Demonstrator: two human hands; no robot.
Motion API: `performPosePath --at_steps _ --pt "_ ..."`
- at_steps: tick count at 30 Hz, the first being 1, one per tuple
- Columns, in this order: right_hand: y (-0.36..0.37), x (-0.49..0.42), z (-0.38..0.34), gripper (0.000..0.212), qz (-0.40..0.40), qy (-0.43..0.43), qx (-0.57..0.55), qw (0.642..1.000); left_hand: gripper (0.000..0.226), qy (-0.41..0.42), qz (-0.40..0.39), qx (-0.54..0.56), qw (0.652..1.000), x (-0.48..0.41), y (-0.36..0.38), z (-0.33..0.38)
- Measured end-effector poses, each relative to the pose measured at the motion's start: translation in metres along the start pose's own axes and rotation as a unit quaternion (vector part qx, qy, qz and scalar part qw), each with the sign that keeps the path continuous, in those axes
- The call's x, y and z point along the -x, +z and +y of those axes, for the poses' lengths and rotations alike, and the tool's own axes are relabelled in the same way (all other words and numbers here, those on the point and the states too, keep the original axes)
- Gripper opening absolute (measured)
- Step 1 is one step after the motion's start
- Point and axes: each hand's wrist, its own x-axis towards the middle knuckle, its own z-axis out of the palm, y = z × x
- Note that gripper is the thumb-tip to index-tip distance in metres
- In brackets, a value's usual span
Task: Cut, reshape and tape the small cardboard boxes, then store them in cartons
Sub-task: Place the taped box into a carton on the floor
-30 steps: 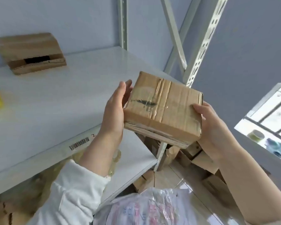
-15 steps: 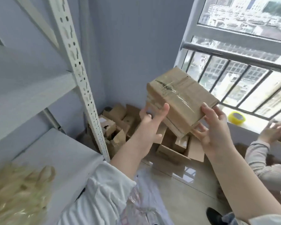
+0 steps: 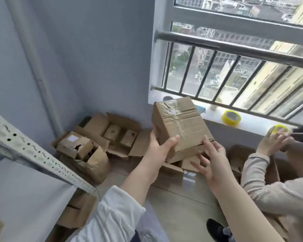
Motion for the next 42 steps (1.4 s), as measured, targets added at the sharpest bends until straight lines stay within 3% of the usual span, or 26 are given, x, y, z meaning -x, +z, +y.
performPosePath --at_steps 8,13,17,27,31,35,38,42 --pt "0.069 -0.085 0.009 0.043 -0.090 0.049 0.091 0.991 0.060 0.006 0.029 -0.010 1.000 -0.085 -0.061 0.021" --pt "0.133 -0.147 0.023 0.037 -0.101 0.080 0.127 0.983 0.075 -0.037 0.097 -0.025 0.994 -0.162 -0.116 0.033" --pt "0.187 -0.212 0.058 0.037 -0.109 0.098 0.161 0.976 0.050 -0.074 0.128 -0.031 0.988 -0.240 -0.171 0.012" --pt "0.244 -0.405 0.231 0.044 -0.086 0.220 0.264 0.935 0.047 -0.150 0.194 -0.154 0.957 -0.419 -0.284 -0.147" --pt "0.264 -0.498 0.325 0.018 -0.112 0.251 0.289 0.917 0.043 -0.149 0.219 -0.175 0.948 -0.496 -0.336 -0.243" --pt "0.276 -0.591 0.438 0.020 -0.120 0.251 0.334 0.901 0.040 -0.151 0.248 -0.195 0.937 -0.574 -0.389 -0.343" --pt "0.282 -0.628 0.484 0.038 -0.110 0.267 0.346 0.893 0.040 -0.154 0.254 -0.186 0.937 -0.603 -0.408 -0.378" --pt "0.293 -0.677 0.531 0.041 -0.080 0.248 0.383 0.886 0.042 -0.164 0.242 -0.177 0.940 -0.649 -0.433 -0.421"
